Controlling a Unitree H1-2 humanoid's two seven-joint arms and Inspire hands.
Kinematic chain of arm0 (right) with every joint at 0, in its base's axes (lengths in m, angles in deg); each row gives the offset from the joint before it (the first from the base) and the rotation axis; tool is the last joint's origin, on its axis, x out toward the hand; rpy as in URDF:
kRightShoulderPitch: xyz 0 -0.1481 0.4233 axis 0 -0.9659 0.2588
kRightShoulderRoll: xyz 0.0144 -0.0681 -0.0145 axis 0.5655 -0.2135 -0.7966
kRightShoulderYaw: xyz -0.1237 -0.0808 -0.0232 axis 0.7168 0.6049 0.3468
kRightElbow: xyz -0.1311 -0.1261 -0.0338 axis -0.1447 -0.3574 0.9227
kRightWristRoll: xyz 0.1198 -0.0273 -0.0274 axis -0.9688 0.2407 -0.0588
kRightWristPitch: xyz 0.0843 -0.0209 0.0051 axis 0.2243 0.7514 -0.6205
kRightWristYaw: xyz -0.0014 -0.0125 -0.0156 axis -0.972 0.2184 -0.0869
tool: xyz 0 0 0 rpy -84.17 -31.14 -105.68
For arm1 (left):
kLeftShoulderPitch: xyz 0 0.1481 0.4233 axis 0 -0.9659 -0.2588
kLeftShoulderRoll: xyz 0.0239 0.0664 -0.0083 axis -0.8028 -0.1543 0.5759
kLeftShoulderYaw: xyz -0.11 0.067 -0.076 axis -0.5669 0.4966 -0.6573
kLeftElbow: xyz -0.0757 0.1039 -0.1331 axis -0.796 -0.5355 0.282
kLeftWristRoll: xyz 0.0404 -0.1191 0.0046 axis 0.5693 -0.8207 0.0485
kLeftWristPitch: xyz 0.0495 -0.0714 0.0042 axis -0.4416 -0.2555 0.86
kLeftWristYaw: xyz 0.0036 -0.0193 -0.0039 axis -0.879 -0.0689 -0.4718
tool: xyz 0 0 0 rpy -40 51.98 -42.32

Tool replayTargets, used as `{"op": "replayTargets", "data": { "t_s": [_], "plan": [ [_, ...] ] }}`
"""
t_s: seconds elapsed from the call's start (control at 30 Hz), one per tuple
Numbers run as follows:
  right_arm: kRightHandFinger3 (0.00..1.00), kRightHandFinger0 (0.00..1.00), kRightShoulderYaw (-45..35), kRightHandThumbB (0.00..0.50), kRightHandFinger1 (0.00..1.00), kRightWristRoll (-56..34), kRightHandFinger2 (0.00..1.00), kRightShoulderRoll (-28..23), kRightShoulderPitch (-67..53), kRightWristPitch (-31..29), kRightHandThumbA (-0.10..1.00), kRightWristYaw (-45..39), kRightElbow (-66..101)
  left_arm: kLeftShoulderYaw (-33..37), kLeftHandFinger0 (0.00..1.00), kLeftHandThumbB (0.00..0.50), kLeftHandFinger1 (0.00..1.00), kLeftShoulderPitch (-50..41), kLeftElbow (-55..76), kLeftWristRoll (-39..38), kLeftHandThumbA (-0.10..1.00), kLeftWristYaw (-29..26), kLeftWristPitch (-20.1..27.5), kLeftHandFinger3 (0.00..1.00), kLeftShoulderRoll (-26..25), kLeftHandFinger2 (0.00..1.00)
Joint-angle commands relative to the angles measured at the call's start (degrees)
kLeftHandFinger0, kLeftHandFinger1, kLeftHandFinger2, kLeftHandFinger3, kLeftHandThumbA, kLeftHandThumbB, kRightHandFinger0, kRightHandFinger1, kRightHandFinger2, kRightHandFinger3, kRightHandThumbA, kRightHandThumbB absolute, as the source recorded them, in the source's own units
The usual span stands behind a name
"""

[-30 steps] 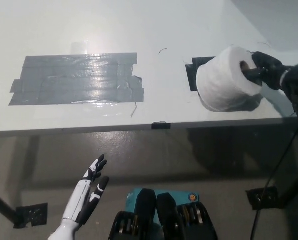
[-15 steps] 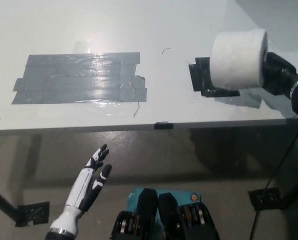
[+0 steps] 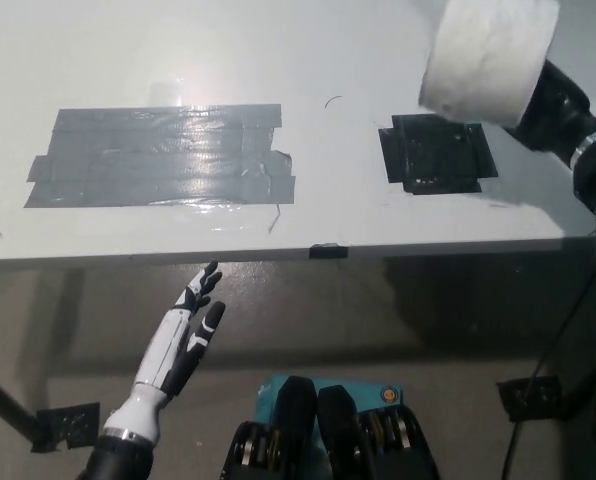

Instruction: A toilet paper roll is kept on the black spot on the desk infront of the robot and the robot inserts its right thumb into the hole in the centre to grab the roll. Then it passes the roll to a person.

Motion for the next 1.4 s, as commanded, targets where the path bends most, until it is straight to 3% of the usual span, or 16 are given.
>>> {"op": "replayTargets", "data": {
  "t_s": [0.0, 0.07, 0.13, 0.17, 0.2, 0.3, 0.37, 0.43, 0.53, 0.73, 0.8, 0.93, 1.03, 1.2, 1.37],
  "plan": [
    [0.9, 0.0, 1.0, 0.108, 0.38, -9.9, 0.81, 0.3, 5.4, 2.5, -0.1, 3.7, 7.8, -0.8, 1.0, 0.175, 1.0, 2.6, -0.4, -0.8, 1.0, -1.5, 3.8, 1.0, -0.1, 1.0],
    [0.96, 0.0, 1.9, 0.103, 0.36, -10.4, 0.83, 0.6, 5.7, 2.5, -0.1, 6.1, 8.7, -0.8, 1.0, 0.184, 1.0, 2.5, -0.5, -0.8, 1.0, -1.4, 4.0, 1.0, -0.1, 1.0],
    [1.0, 0.0, 3.0, 0.102, 0.41, -9.9, 0.87, 0.5, 6.4, 2.5, -0.1, 7.2, 9.0, -0.8, 1.0, 0.176, 1.0, 2.3, -0.5, -0.7, 1.0, -1.5, 4.5, 1.0, 0.0, 1.0],
    [1.0, 0.03, 3.5, 0.104, 0.49, -10.1, 0.94, 0.4, 6.5, 2.5, -0.1, 7.6, 9.0, -0.8, 1.0, 0.179, 1.0, 2.2, -0.4, -0.6, 1.0, -1.5, 4.5, 1.0, 0.0, 1.0],
    [1.0, 0.0, 4.3, 0.117, 0.45, -9.1, 0.88, 0.2, 7.5, 2.5, -0.1, 8.7, 8.4, -0.8, 1.0, 0.181, 1.0, 2.2, -0.4, -0.6, 1.0, -1.5, 4.5, 1.0, 0.0, 1.0],
    [0.99, 0.0, 5.8, 0.103, 0.43, -7.1, 0.87, -0.4, 10.2, 2.5, -0.1, 10.5, 5.8, -0.9, 1.0, 0.182, 1.0, 2.1, -0.4, -1.0, 1.0, -1.3, 4.9, 1.0, 0.0, 1.0],
    [1.0, 0.0, 7.4, 0.078, 0.43, -4.6, 0.88, -0.7, 11.0, 2.5, -0.1, 10.4, 5.5, -0.8, 1.0, 0.184, 1.0, 1.9, -0.1, -0.8, 1.0, -1.2, 4.5, 1.0, -0.1, 1.0],
    [1.0, 0.0, 7.8, 0.11, 0.43, -4.1, 0.96, -0.6, 12.1, 2.5, -0.1, 11.8, 4.7, -0.7, 1.0, 0.182, 1.0, 1.8, 0.2, -0.5, 1.0, -1.2, 4.2, 1.0, 0.0, 1.0],
    [1.0, 0.0, 11.4, 0.087, 0.41, -0.1, 1.0, -1.0, 14.4, 0.5, -0.1, 13.7, 1.8, -0.6, 1.0, 0.169, 1.0, 1.5, 0.4, -0.5, 1.0, -1.0, 4.1, 1.0, 0.0, 1.0],
    [1.0, 0.04, 20.0, 0.142, 0.6, 7.8, 1.0, -2.5, 18.6, -6.1, -0.1, 15.6, -8.6, -0.4, 1.0, 0.162, 1.0, 1.0, 1.0, -0.3, 1.0, -0.7, 3.3, 1.0, 0.0, 1.0],
    [1.0, 0.05, 23.1, 0.14, 0.6, 10.2, 1.0, -3.0, 20.5, -8.4, -0.1, 16.3, -13.0, -0.3, 1.0, 0.169, 1.0, 0.9, 1.3, -0.4, 1.0, -0.5, 3.1, 1.0, 0.1, 1.0],
    [1.0, 0.0, 30.8, 0.153, 0.51, 15.9, 0.98, -3.3, 23.9, -12.4, -0.1, 16.6, -20.5, -0.1, 1.0, 0.161, 1.0, 0.7, 2.0, -0.5, 1.0, 0.0, 2.0, 1.0, 0.0, 1.0],
    [1.0, 0.02, 34.1, 0.161, 0.54, 18.0, 0.94, -2.8, 25.1, -14.0, -0.1, 18.2, -23.1, -0.1, 1.0, 0.165, 1.0, 0.7, 2.2, -0.6, 1.0, 0.0, 2.0, 1.0, 0.0, 1.0],
    [0.88, 0.11, 38.3, 0.186, 0.61, 21.6, 0.94, -1.5, 25.5, -15.3, -0.1, 21.2, -25.4, 0.4, 1.0, 0.155, 1.0, 0.5, 2.6, -0.2, 1.0, 0.3, 1.9, 1.0, 0.0, 1.0],
    [0.83, 0.07, 39.8, 0.185, 0.59, 22.9, 0.88, 0.6, 24.4, -16.8, -0.1, 22.6, -26.3, 0.8, 1.0, 0.159, 1.0, 0.2, 2.7, -0.1, 1.0, 0.7, 1.7, 1.0, -0.2, 1.0]
  ]
}}
